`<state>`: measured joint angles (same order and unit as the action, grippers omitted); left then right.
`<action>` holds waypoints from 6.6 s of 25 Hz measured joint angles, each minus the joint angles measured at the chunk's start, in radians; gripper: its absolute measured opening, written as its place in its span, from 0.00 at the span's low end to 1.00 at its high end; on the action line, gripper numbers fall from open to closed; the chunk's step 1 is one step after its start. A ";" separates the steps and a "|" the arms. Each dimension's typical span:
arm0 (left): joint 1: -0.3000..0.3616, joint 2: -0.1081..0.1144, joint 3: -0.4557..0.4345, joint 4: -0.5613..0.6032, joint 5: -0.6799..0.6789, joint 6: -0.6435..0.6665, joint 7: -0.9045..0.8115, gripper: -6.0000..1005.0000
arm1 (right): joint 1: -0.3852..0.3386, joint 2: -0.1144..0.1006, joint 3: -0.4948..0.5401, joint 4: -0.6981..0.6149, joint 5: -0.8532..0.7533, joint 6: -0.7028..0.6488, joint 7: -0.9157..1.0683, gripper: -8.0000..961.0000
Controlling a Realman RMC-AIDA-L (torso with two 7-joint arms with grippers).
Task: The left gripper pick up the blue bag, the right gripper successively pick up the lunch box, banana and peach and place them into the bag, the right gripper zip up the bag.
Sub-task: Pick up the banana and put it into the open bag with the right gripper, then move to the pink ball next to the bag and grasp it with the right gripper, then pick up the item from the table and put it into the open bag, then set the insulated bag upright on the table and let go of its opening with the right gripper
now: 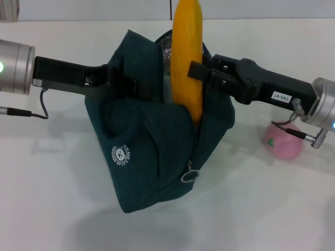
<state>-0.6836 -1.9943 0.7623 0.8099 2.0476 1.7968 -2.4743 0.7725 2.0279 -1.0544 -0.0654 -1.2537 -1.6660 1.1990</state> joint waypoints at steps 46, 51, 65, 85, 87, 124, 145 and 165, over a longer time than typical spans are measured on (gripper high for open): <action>0.003 0.001 -0.014 0.000 -0.001 -0.004 0.014 0.04 | 0.046 -0.070 -0.007 -1.033 -1.340 -0.071 1.012 0.66; -0.001 -0.002 -0.014 0.000 -0.004 -0.008 0.014 0.04 | 0.083 -0.043 -0.019 -1.017 -1.386 -0.084 1.030 0.66; -0.010 -0.003 -0.014 0.000 -0.005 -0.011 0.013 0.04 | 0.094 -0.016 -0.095 -0.866 -1.410 0.089 1.026 0.66; 0.007 0.000 -0.014 0.000 -0.024 -0.011 0.015 0.04 | 0.086 -0.022 0.073 -0.903 -1.357 0.087 1.032 0.21; 0.011 -0.001 -0.014 0.000 -0.024 -0.011 0.015 0.04 | 0.053 -0.024 0.197 -0.996 -1.273 0.062 1.017 0.19; 0.019 0.003 -0.023 0.000 -0.040 -0.011 0.010 0.04 | 0.004 -0.019 -0.096 -0.884 -0.587 0.105 0.672 0.24; 0.024 0.005 -0.026 0.000 -0.040 -0.013 0.014 0.04 | -0.024 -0.015 0.012 -0.996 -0.664 0.088 0.719 0.75; 0.020 0.004 -0.026 0.000 -0.039 -0.024 0.023 0.04 | 0.168 -0.020 0.029 -0.949 -0.894 0.285 1.045 0.74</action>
<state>-0.6636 -1.9902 0.7362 0.8099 2.0081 1.7727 -2.4514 0.9401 2.0075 -1.0254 -1.0141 -2.1475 -1.3810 2.2440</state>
